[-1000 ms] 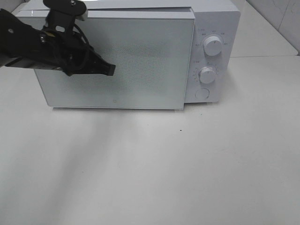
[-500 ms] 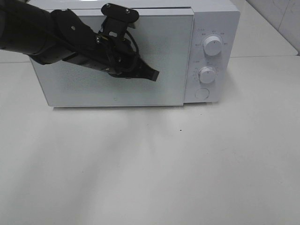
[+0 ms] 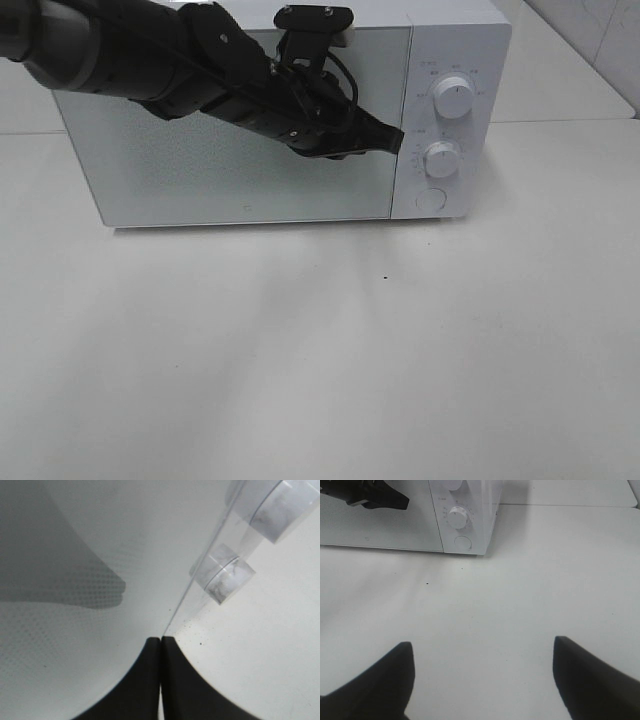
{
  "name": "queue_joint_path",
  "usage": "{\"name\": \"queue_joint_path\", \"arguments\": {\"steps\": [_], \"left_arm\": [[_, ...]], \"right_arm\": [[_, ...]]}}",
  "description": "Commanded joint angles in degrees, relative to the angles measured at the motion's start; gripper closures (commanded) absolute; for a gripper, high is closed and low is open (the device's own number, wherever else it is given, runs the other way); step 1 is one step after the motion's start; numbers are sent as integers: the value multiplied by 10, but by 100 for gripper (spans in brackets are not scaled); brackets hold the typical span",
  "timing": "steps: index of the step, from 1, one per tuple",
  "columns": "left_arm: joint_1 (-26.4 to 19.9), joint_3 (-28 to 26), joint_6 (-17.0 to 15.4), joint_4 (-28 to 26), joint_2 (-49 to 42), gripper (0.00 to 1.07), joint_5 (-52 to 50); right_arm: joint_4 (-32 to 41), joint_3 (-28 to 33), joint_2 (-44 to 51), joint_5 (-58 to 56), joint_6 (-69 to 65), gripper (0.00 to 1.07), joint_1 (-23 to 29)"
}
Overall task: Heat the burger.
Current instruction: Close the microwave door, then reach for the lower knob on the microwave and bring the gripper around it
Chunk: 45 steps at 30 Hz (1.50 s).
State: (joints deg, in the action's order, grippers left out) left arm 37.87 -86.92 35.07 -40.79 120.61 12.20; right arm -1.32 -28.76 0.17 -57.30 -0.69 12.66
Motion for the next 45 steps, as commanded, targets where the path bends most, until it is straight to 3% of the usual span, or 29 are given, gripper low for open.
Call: {"name": "queue_joint_path", "arguments": {"steps": [1, 4, 9, 12, 14, 16, 17, 18, 19, 20, 21, 22, 23, 24, 25, 27, 30, 36, 40, 45], "left_arm": [[-26, -30, 49, 57, 2, 106, -50], [-26, -30, 49, 66, 1, 106, -34], [-26, -30, 46, 112, -22, 106, 125], [-26, -30, 44, 119, -25, 106, 145], [-26, -30, -10, 154, -49, 106, 224], [-26, -30, -26, 164, -56, 106, 242], [-26, -30, -67, 193, -66, 106, 278], [-26, -30, -67, 193, -66, 106, 278], [-26, -30, -113, 228, -79, 106, 320], [-26, -30, -113, 228, -79, 106, 320], [-26, -30, -137, 245, -84, 106, 337], [-26, -30, -182, 273, -97, 106, 376], [-26, -30, -182, 273, -97, 106, 376], [-26, -30, -231, 297, -109, 106, 406], [-26, -30, -231, 297, -109, 106, 406], [-31, -30, -295, 339, -127, 106, 457], [-34, -30, -317, 369, -144, 106, 506], [-54, -30, -323, 376, -172, 106, 580], [-103, -26, -344, 374, -199, 106, 612], [-146, -9, -343, 373, -233, 106, 612]], "right_arm": [[-1, 2, 15, 0, 7, 35, -1], [-1, 2, 15, 0, 7, 35, -1], [-1, 2, 15, 0, 7, 35, -1], [-1, 2, 15, 0, 7, 35, -1], [-1, 2, 15, 0, 7, 35, -1], [-1, 2, 15, 0, 7, 35, -1], [-1, 2, 15, 0, 7, 35, -1], [-1, 2, 15, 0, 7, 35, -1], [-1, 2, 15, 0, 7, 35, -1], [-1, 2, 15, 0, 7, 35, -1], [-1, 2, 15, 0, 7, 35, -1], [-1, 2, 15, 0, 7, 35, -1], [-1, 2, 15, 0, 7, 35, -1], [-1, 2, 15, 0, 7, 35, -1], [-1, 2, 15, 0, 7, 35, -1], [-1, 2, 15, 0, 7, 35, -1], [-1, 2, 15, 0, 7, 35, -1], [-1, 2, 15, 0, 7, 35, -1], [-1, 2, 15, 0, 7, 35, -1], [-1, 2, 15, 0, 7, 35, -1]]}}
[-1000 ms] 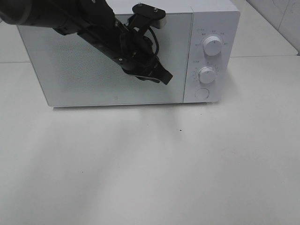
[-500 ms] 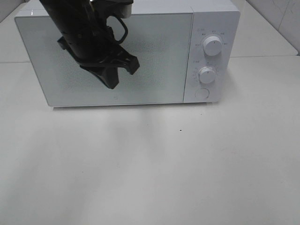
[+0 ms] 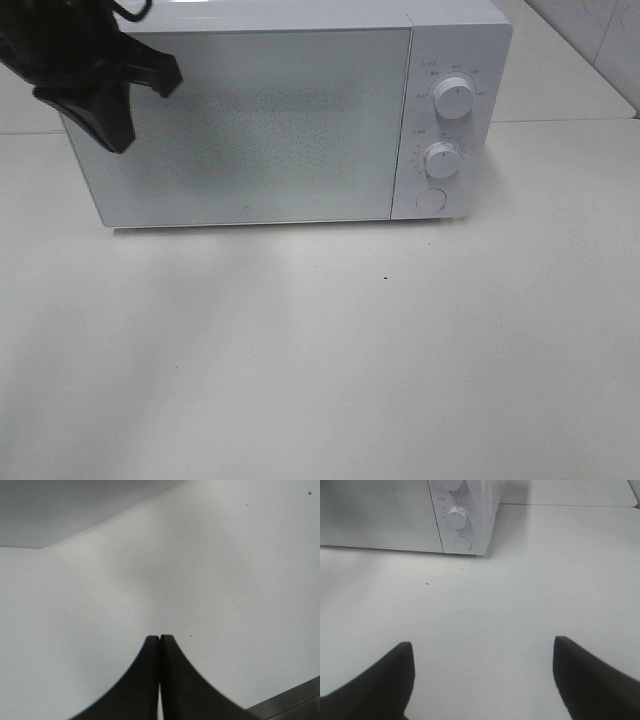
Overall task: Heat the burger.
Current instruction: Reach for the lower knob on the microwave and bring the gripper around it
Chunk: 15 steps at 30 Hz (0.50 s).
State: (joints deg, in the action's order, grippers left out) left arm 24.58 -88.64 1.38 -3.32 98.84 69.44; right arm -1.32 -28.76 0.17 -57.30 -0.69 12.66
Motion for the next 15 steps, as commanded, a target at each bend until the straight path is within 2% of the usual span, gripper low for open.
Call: {"name": "queue_joint_path", "arguments": {"steps": [1, 2, 3, 5, 6, 8, 9, 10, 11, 13, 15], "left_arm": [[-37, 19, -5, 0, -32, 106, 40], [-37, 19, -5, 0, -32, 106, 40], [-65, 35, -6, 0, -53, 106, 40], [-80, 46, -6, 0, -65, 106, 40], [-105, 69, -6, 0, -88, 106, 40], [-116, 84, -6, 0, -100, 106, 40], [-137, 119, -6, 0, -135, 106, 40], [-137, 119, -6, 0, -135, 106, 40], [-153, 151, -6, 0, -170, 106, 40], [-158, 165, -6, 0, -190, 106, 40], [-168, 215, -6, 0, -248, 106, 40]], "right_arm": [[-1, 2, 15, 0, 7, 35, -1], [-1, 2, 15, 0, 7, 35, -1], [-1, 2, 15, 0, 7, 35, -1], [-1, 2, 15, 0, 7, 35, -1], [-1, 2, 15, 0, 7, 35, -1], [-1, 2, 15, 0, 7, 35, -1], [-1, 2, 15, 0, 7, 35, -1], [-1, 2, 15, 0, 7, 35, -1], [-1, 2, 15, 0, 7, 35, -1], [-1, 2, 15, 0, 7, 35, -1], [-1, 2, 15, 0, 7, 35, -1]]}}
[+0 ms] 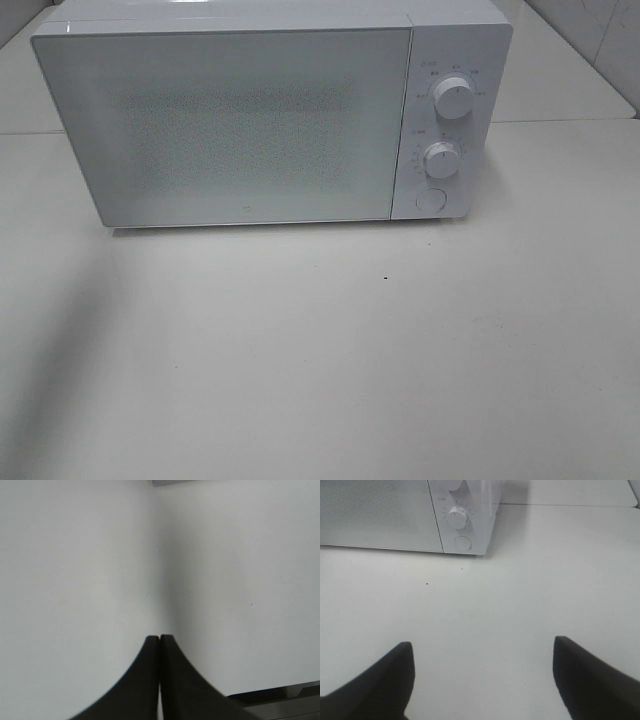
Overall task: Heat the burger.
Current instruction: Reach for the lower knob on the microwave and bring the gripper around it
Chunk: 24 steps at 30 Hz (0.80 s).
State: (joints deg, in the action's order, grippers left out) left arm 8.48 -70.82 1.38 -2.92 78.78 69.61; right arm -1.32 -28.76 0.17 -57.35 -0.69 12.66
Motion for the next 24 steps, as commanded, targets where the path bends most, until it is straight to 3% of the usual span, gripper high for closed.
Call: {"name": "queue_joint_path", "arguments": {"steps": [1, 3, 6, 8, 12, 14, 17, 20, 23, 24], "left_arm": [[-7, 37, -6, -4, -47, 106, 38], [-7, 98, -6, -3, -129, 106, 37], [-7, 111, -6, -4, -151, 106, 37], [-7, 159, -6, -4, -217, 106, 37], [-7, 206, -6, -4, -285, 106, 37], [-7, 263, -5, -4, -382, 106, 37], [-7, 277, -4, -4, -407, 106, 36], [-7, 329, -4, -5, -523, 106, 21], [-7, 337, -4, -5, -547, 106, 19], [-7, 357, -2, -7, -596, 106, 19]], "right_arm": [[-1, 2, 15, 1, 7, 35, -1], [-1, 2, 15, 1, 7, 35, -1], [-1, 2, 15, 1, 7, 35, -1], [-1, 2, 15, 1, 7, 35, -1], [-1, 2, 15, 1, 7, 35, -1], [-1, 2, 15, 1, 7, 35, -1], [-1, 2, 15, 1, 7, 35, -1], [0, 2, 15, 1, 7, 35, -1], [0, 2, 15, 1, 7, 35, -1], [0, 2, 15, 1, 7, 35, -1]]}}
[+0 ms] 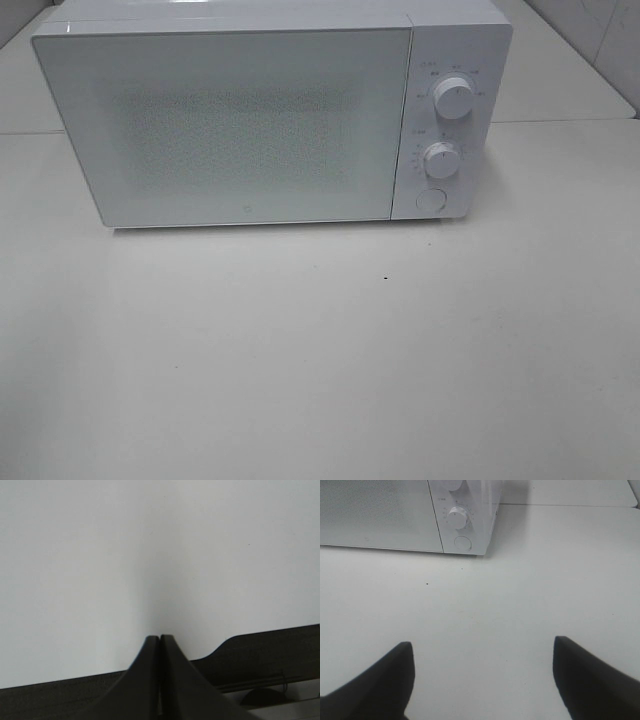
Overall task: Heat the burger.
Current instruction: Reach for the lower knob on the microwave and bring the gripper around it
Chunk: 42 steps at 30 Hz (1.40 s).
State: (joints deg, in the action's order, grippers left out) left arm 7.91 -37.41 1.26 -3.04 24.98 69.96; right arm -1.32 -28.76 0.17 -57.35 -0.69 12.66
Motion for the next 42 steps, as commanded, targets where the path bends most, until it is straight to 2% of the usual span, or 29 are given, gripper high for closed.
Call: {"name": "queue_joint_path", "arguments": {"steps": [1, 3, 4, 5, 7, 11, 14, 17, 20, 28, 42], "left_arm": [[-2, 45, 1, -6, -103, 106, 16], [-2, 54, 1, -6, -121, 106, 16], [-2, 54, -1, -7, -168, 106, 10], [-2, 54, -1, -7, -168, 106, 10], [-2, 55, -1, -10, -229, 106, -5], [-1, 55, 2, -10, -272, 106, -9], [-1, 58, 7, -10, -258, 106, -5], [-1, 61, 30, -9, -258, 106, -34], [-1, 64, 37, -9, -258, 106, -48], [-1, 87, 37, -14, -258, 106, -104], [-1, 87, 38, -15, -258, 106, -104]], "right_arm": [[0, 2, 15, 1, 7, 35, -1], [0, 2, 15, 1, 7, 35, -1], [1, 2, 15, 1, 7, 35, -1], [1, 2, 15, 1, 7, 35, -1], [1, 2, 15, 1, 7, 35, -1], [1, 2, 15, 1, 7, 35, -1], [2, 2, 15, 1, 7, 35, -1], [2, 2, 15, 1, 7, 35, -1], [2, 2, 15, 1, 7, 35, -1], [3, 2, 15, 1, 7, 35, -1], [3, 0, 15, 4, 7, 35, -1]]}}
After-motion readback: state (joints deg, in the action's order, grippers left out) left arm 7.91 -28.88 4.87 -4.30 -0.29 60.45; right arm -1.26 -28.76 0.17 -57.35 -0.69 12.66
